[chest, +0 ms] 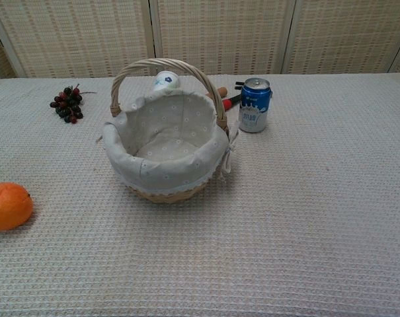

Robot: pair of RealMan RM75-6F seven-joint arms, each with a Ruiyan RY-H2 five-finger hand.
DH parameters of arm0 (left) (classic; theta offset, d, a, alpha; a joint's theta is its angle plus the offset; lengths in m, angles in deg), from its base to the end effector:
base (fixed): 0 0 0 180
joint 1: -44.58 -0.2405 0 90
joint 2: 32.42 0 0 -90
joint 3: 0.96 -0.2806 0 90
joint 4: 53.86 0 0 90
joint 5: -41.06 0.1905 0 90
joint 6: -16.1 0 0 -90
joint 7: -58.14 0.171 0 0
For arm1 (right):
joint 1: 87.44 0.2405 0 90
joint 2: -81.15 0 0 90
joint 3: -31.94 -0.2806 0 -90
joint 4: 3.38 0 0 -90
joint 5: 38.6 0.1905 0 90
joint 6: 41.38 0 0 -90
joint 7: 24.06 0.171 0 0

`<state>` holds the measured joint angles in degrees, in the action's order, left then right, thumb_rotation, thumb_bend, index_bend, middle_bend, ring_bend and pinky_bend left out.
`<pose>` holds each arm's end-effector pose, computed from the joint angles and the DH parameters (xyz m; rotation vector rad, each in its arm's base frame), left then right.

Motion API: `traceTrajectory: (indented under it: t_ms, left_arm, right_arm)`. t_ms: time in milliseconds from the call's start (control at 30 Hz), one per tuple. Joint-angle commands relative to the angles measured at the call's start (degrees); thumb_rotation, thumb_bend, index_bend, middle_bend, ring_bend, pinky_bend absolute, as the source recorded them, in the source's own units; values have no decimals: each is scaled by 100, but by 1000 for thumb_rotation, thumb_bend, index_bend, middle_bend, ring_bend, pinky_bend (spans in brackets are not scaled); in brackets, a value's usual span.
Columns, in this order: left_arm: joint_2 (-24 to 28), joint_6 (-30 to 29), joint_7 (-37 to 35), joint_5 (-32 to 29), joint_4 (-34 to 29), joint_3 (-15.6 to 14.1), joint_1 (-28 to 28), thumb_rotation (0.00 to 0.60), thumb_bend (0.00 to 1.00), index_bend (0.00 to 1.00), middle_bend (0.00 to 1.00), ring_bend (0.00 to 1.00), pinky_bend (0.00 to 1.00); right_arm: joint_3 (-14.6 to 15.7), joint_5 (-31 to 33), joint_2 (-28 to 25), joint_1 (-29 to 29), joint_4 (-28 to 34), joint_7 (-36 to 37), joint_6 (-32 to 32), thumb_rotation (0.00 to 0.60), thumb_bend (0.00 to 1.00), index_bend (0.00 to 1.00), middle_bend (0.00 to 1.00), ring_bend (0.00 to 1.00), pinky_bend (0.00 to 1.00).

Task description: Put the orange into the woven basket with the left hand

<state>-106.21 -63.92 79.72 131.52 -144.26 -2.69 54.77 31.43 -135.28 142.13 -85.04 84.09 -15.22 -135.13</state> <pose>-0.2957 0.2174 0.1019 -1.6930 -0.6997 -0.7464 -0.3141 -0.1844 0.2148 1.4670 -0.7993 1.0516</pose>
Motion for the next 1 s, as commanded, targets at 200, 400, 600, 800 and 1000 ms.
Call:
traceTrajectory:
  t_ms: [200, 400, 600, 800, 1000]
  left_arm:
    - [60, 90, -11, -12, -54, -38, 16, 600, 367, 0, 0, 0, 133]
    - [212, 156, -225, 64, -301, -151, 11, 600, 366, 0, 0, 0, 127]
    - [274, 446, -227, 84, -736, -234, 119, 600, 367, 0, 0, 0, 127]
    - [-133, 835, 32, -125, -772, -160, 289, 600, 366, 0, 0, 0, 125]
    - [-632, 1038, 251, -353, -409, 1, 435, 600, 365, 0, 0, 0, 119]
  right_arm:
    - [33, -29, 33, 42, 19, -20, 109, 600, 159, 0, 0, 0, 96]
    - [37, -39, 77, 68, 60, -60, 159, 600, 159, 0, 0, 0, 97]
    - [-10, 67, 211, 153, 81, -277, 350, 600, 159, 0, 0, 0, 99]
    - [-5, 38, 240, 222, 61, -309, 441, 600, 159, 0, 0, 0, 100]
    - [-39, 140, 205, 271, 85, -239, 539, 600, 159, 0, 0, 0, 100]
